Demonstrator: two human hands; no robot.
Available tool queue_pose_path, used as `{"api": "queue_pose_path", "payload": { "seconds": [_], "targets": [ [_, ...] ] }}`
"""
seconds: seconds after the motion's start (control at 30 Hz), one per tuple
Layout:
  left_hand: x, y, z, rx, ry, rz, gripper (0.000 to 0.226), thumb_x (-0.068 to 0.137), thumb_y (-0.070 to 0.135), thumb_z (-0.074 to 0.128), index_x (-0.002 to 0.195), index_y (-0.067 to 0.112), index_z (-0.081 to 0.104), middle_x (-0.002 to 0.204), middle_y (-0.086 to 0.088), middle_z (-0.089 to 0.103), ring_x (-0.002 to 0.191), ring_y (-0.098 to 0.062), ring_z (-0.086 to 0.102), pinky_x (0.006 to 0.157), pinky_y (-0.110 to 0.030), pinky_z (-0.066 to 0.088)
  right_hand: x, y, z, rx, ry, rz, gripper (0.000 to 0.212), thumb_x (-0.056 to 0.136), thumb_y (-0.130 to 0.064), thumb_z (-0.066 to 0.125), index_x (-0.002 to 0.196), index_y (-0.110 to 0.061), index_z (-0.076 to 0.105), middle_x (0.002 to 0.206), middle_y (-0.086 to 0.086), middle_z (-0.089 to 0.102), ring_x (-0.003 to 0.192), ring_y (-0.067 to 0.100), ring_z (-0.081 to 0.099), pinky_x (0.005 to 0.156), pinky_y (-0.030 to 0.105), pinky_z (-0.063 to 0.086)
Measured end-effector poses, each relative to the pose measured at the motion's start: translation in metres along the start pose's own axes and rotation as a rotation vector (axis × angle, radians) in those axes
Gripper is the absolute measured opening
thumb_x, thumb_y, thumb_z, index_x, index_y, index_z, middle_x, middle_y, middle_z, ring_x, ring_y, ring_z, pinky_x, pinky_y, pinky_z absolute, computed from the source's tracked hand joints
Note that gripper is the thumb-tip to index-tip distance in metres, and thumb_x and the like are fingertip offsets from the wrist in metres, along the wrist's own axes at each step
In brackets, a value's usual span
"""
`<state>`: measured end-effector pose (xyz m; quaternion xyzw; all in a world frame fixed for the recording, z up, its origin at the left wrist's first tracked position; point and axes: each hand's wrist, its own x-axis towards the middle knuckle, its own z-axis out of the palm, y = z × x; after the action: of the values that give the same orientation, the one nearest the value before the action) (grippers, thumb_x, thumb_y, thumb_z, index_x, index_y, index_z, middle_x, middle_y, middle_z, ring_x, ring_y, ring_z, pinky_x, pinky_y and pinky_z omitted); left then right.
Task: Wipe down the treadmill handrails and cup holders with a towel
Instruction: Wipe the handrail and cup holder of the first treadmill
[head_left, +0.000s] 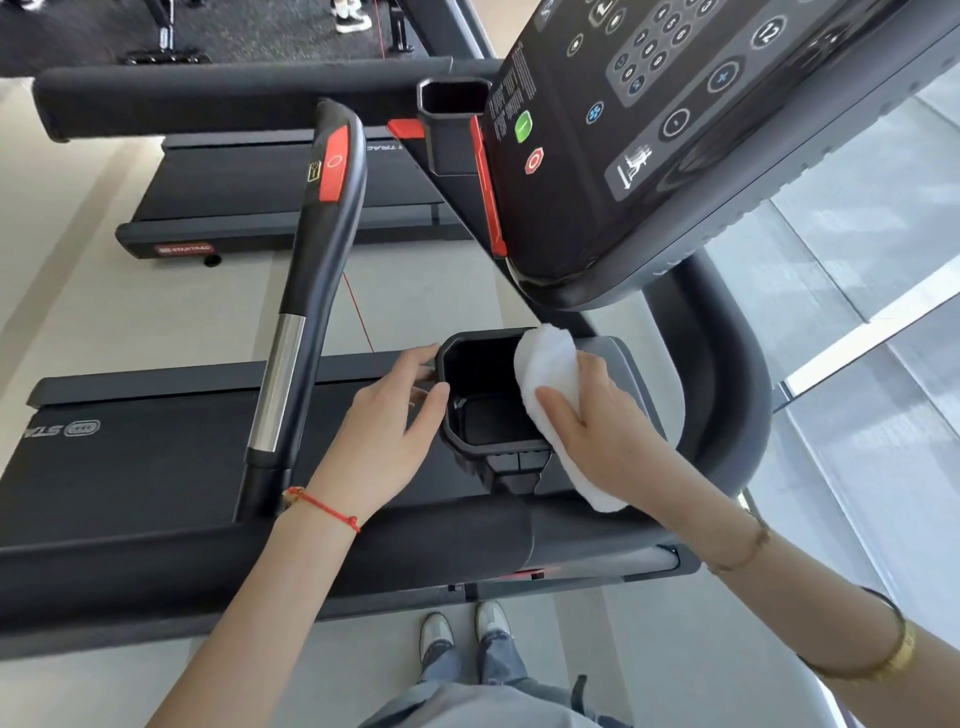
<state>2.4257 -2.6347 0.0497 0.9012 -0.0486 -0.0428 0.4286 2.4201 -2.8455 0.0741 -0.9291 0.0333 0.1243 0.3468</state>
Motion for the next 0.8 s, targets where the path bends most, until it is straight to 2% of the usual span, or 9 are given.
{"api": "queue_pose_path", "payload": {
  "seconds": [0.13,0.23,0.43,0.5,0.57,0.6,0.67,0.73,0.8],
  "targets": [
    [0.000,0.002,0.000,0.007,-0.002,0.001,0.042,0.102,0.030,0.046,0.144,0.029,0.042,0.119,0.020,0.055,0.099,0.011,0.054,0.094,-0.015,0.041,0.023,-0.009,-0.010,-0.024,-0.017,0.032,0.041,0.102,-0.036,0.042,0.123,0.000,0.039,0.107,0.015,0.053,0.090,0.026,0.046,0.067,0.029,0.026],
    [0.000,0.001,0.000,0.015,-0.002,0.007,0.043,0.103,0.030,0.046,0.145,0.030,0.041,0.118,0.021,0.053,0.094,0.020,0.049,0.083,-0.001,0.035,0.041,-0.014,-0.011,-0.085,0.026,-0.049,0.042,0.103,-0.032,0.041,0.128,0.003,0.041,0.119,0.019,0.055,0.105,0.031,0.050,0.063,0.023,0.020],
    [0.001,0.000,-0.001,0.002,0.000,0.020,0.042,0.102,0.029,0.047,0.144,0.027,0.044,0.122,0.014,0.060,0.100,0.006,0.057,0.093,-0.016,0.042,0.011,0.005,-0.004,-0.077,0.023,-0.148,0.059,0.102,-0.029,0.046,0.148,-0.003,0.021,0.146,0.018,0.040,0.126,0.034,0.045,0.077,0.018,0.025],
    [0.001,-0.002,-0.001,0.006,0.003,0.024,0.041,0.102,0.029,0.047,0.143,0.027,0.044,0.121,0.013,0.061,0.099,0.007,0.057,0.088,-0.007,0.040,0.000,0.012,-0.008,-0.037,0.032,-0.147,0.059,0.100,-0.033,0.047,0.149,-0.008,0.024,0.137,0.012,0.050,0.115,0.026,0.052,0.076,0.013,0.027],
    [0.002,-0.003,-0.001,-0.001,0.004,0.027,0.039,0.102,0.028,0.048,0.141,0.028,0.045,0.119,0.015,0.061,0.097,0.012,0.056,0.083,-0.001,0.038,-0.010,0.016,-0.014,0.004,0.032,-0.159,0.055,0.100,-0.036,0.046,0.148,-0.015,0.032,0.114,0.003,0.058,0.098,0.015,0.052,0.072,0.009,0.032],
    [0.002,-0.003,-0.001,-0.006,0.004,0.024,0.039,0.102,0.028,0.048,0.141,0.028,0.045,0.118,0.015,0.061,0.097,0.013,0.055,0.084,-0.003,0.040,-0.015,0.018,-0.016,0.005,0.036,-0.190,0.052,0.100,-0.039,0.044,0.147,-0.018,0.036,0.114,-0.001,0.058,0.100,0.014,0.053,0.076,0.007,0.033],
    [0.003,-0.003,-0.001,-0.011,0.005,0.023,0.039,0.102,0.028,0.048,0.141,0.028,0.045,0.118,0.015,0.060,0.097,0.012,0.055,0.087,-0.008,0.042,-0.021,0.020,-0.017,-0.050,0.035,-0.276,0.052,0.100,-0.046,0.038,0.145,-0.020,0.041,0.133,-0.002,0.055,0.120,0.015,0.051,0.092,0.009,0.031],
    [0.003,-0.004,-0.001,-0.007,0.004,0.030,0.040,0.102,0.028,0.048,0.142,0.028,0.045,0.118,0.014,0.060,0.097,0.013,0.055,0.083,-0.001,0.039,-0.026,0.019,-0.015,-0.122,0.029,-0.319,0.056,0.099,-0.051,0.031,0.146,-0.021,0.041,0.149,0.000,0.043,0.133,0.018,0.043,0.104,0.014,0.026],
    [0.003,-0.005,0.000,-0.011,0.003,0.034,0.041,0.102,0.028,0.049,0.142,0.028,0.045,0.119,0.014,0.061,0.097,0.014,0.055,0.080,0.002,0.038,-0.031,0.018,-0.013,-0.179,0.069,-0.355,0.053,0.102,-0.051,0.028,0.145,-0.022,0.041,0.152,0.000,0.039,0.136,0.021,0.040,0.110,0.024,0.030]
  ]
}}
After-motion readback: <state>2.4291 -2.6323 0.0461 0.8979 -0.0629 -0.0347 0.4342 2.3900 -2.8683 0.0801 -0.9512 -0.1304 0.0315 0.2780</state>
